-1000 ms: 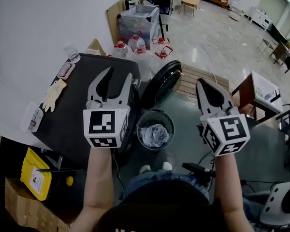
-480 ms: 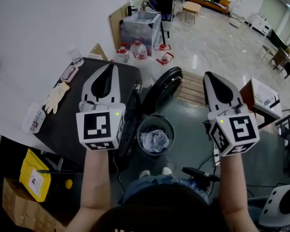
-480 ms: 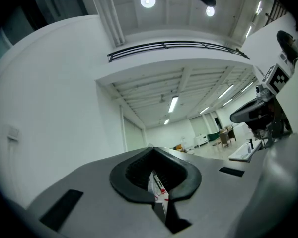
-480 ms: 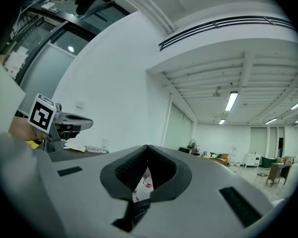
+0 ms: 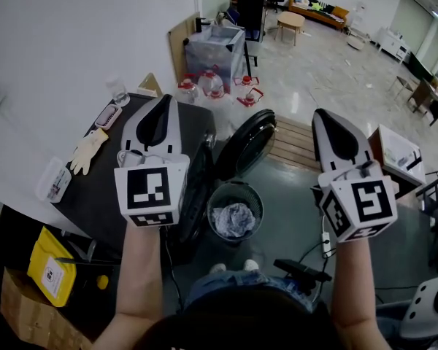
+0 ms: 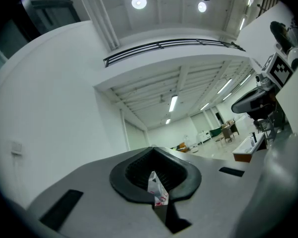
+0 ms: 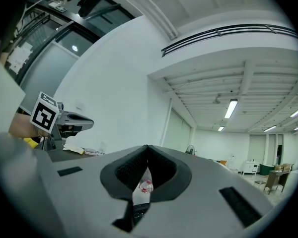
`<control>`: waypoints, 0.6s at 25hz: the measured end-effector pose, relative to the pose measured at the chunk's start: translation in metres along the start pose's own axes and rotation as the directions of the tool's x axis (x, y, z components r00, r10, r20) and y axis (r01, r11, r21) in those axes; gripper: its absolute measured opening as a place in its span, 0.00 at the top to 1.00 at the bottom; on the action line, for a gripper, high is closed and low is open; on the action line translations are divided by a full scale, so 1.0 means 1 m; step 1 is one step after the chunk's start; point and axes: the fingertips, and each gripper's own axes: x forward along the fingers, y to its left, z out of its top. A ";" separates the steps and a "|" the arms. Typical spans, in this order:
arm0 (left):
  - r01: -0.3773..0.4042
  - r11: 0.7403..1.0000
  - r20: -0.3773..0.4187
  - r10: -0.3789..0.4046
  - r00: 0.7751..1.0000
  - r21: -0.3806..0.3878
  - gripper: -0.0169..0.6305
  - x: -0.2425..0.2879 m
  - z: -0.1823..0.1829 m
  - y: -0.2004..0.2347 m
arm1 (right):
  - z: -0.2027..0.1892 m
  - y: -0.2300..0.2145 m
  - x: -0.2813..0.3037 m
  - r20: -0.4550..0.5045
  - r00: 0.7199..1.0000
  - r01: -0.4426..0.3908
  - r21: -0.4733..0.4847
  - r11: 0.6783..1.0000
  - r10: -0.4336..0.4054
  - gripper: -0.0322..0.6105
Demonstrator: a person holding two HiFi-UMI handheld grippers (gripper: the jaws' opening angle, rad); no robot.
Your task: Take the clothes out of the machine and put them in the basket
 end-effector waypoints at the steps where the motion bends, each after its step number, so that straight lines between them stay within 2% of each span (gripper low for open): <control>1: -0.002 1.000 0.000 0.002 1.000 0.002 0.97 0.000 0.001 0.001 | 0.002 -0.001 -0.001 0.003 1.000 0.004 -0.004 1.000 -0.004 0.95; 7: -0.004 0.999 0.020 0.003 1.000 0.040 0.97 0.001 0.015 0.001 | 0.007 -0.018 -0.009 0.001 0.998 0.065 -0.016 0.998 -0.065 0.95; 15: -0.005 0.998 0.022 0.003 1.000 0.066 0.97 -0.001 0.029 0.001 | 0.013 -0.022 -0.016 0.003 0.997 0.074 -0.035 0.997 -0.074 0.95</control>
